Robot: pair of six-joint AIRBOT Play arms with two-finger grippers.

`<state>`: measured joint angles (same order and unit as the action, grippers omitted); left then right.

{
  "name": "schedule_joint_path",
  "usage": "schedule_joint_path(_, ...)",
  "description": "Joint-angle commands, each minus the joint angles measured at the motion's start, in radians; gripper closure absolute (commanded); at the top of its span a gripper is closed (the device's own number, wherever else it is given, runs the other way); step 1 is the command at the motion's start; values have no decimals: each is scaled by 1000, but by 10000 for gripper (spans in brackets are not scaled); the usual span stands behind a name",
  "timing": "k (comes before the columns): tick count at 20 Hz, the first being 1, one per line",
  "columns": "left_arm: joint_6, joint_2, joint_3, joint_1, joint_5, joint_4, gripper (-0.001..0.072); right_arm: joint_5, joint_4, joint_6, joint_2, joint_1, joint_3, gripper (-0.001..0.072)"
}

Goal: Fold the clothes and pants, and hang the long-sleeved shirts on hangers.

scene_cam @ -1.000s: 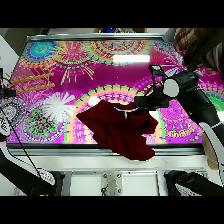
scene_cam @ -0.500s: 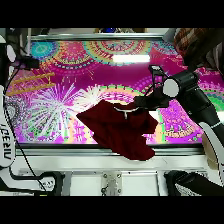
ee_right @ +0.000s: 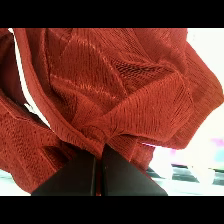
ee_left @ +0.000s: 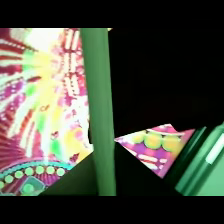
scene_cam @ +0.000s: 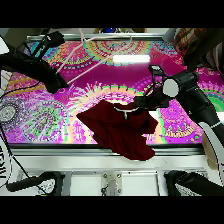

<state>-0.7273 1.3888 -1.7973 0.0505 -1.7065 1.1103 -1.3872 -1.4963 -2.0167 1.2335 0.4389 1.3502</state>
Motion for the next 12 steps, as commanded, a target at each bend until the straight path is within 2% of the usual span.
schedule_joint_path(1, 149, -5, 0, -22, -126, -85, 687, 0, 0, 0, 1, 1, 0, 695)
schedule_joint_path(2, 215, -5, 0, -32, -125, -84, 687, 0, 0, 0, 1, 1, 0, 695)
schedule_joint_path(4, 245, -5, 0, -77, -126, -85, 687, 0, 0, 0, 1, 1, 0, 695)
schedule_joint_path(7, 357, -7, 21, -193, -123, -164, 687, 0, 0, 0, 1, 1, 0, 694)
schedule_joint_path(10, 413, -14, 129, -255, -121, -196, 687, 0, 7, 0, 1, 1, 0, 695)
schedule_joint_path(12, 492, -14, 257, -281, -125, -194, 687, -16, 16, 45, -1, -12, 22, 695)
